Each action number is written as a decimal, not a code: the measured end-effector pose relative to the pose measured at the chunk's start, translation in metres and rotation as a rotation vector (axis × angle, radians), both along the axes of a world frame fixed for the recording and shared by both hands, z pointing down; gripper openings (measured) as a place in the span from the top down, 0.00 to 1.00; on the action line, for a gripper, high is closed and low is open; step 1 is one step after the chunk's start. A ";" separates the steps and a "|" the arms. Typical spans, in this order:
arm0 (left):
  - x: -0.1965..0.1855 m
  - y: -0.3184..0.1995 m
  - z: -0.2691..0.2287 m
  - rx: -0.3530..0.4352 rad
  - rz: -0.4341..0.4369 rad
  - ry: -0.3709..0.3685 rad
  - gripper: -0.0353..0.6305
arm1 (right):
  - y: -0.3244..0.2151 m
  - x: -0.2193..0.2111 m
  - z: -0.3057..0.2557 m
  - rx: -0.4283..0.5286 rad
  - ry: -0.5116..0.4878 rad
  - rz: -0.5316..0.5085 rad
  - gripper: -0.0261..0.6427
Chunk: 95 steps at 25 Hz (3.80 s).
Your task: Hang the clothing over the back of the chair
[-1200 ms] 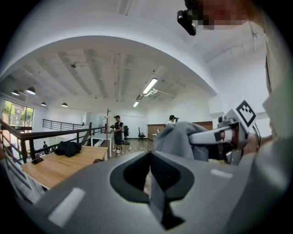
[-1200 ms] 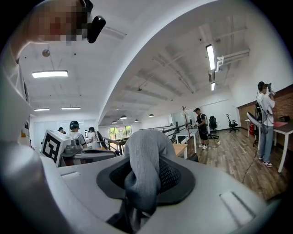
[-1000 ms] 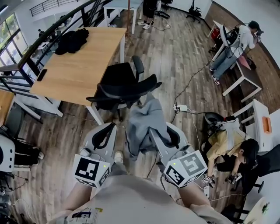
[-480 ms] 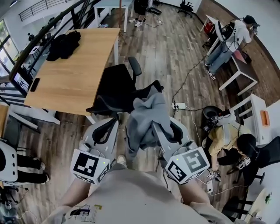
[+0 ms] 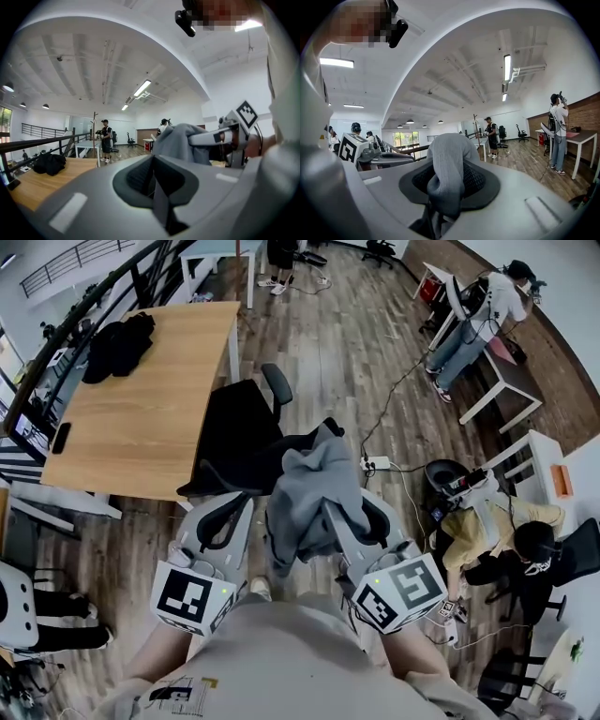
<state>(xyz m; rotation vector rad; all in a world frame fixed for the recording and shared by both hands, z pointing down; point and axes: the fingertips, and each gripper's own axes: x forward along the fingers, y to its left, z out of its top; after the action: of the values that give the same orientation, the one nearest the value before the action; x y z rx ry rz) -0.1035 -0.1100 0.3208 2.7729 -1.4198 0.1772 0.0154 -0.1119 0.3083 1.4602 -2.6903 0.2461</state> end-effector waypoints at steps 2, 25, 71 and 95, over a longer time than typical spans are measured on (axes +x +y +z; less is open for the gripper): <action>0.004 -0.004 0.001 -0.004 -0.007 0.007 0.94 | -0.003 0.005 0.000 -0.001 0.002 -0.007 0.80; 0.060 -0.038 -0.009 -0.001 -0.113 -0.008 0.94 | -0.054 0.094 -0.007 0.024 0.046 0.006 0.80; 0.040 -0.294 -0.041 0.093 -0.137 -0.006 0.94 | -0.390 0.122 -0.142 0.375 0.055 0.257 0.82; -0.024 -0.324 -0.019 0.023 -0.224 0.048 0.94 | -0.398 -0.006 -0.078 0.346 0.031 -0.013 0.82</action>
<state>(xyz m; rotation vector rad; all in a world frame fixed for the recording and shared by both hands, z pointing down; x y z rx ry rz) -0.1273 -0.4342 0.3021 2.5893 -1.7142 0.0897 0.0098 -0.5099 0.2299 1.5068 -2.8206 -0.2549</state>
